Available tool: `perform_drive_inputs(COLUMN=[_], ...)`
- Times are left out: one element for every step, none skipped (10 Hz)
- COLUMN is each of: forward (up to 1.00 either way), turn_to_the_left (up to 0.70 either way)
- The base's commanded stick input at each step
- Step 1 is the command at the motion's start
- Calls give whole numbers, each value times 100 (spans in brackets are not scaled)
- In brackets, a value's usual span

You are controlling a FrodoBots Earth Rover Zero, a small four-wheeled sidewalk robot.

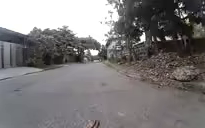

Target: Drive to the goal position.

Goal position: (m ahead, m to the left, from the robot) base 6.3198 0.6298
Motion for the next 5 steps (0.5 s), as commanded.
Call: perform_drive_inputs(forward=[100, 100, 100, 100, 100], turn_to_the_left=[1, 1, 2, 2, 2])
